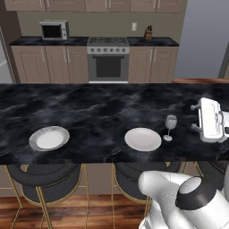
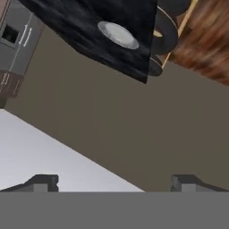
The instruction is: Retrieve the wine glasses from the counter and place one next to each plate.
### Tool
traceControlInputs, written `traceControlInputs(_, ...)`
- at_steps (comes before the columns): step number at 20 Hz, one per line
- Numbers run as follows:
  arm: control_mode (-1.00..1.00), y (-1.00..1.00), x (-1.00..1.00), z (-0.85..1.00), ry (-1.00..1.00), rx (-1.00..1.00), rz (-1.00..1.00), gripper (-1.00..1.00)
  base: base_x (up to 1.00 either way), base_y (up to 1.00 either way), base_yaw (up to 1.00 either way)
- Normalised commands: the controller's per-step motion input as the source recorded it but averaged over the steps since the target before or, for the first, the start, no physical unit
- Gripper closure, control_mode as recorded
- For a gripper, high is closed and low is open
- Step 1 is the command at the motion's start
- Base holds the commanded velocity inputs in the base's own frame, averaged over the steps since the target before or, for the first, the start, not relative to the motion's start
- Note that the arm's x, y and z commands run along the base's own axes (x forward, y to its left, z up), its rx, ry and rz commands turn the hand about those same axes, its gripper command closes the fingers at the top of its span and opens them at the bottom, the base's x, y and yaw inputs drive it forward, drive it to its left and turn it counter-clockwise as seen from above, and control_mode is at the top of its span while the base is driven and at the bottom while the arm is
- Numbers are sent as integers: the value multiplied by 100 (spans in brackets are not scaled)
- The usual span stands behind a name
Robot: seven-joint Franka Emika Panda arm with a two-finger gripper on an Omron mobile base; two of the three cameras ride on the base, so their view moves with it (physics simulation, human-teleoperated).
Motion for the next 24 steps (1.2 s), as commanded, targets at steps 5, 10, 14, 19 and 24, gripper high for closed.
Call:
traceControlInputs(5, 100, 44, -58, 66, -28, 1, 10, -100, -20, 8, 2)
traceControlInputs(10, 100, 0, 0, 0, 0, 0, 0, -100, -100, 20, 3)
traceControlInputs(14, 100, 0, 0, 0, 0, 0, 0, -100, -100, 1, 0)
traceControlInputs(19, 100, 0, 0, 0, 0, 0, 0, -100, -93, -52, -28)
traceControlInputs(24, 100, 0, 0, 0, 0, 0, 0, -100, -20, -73, -49)
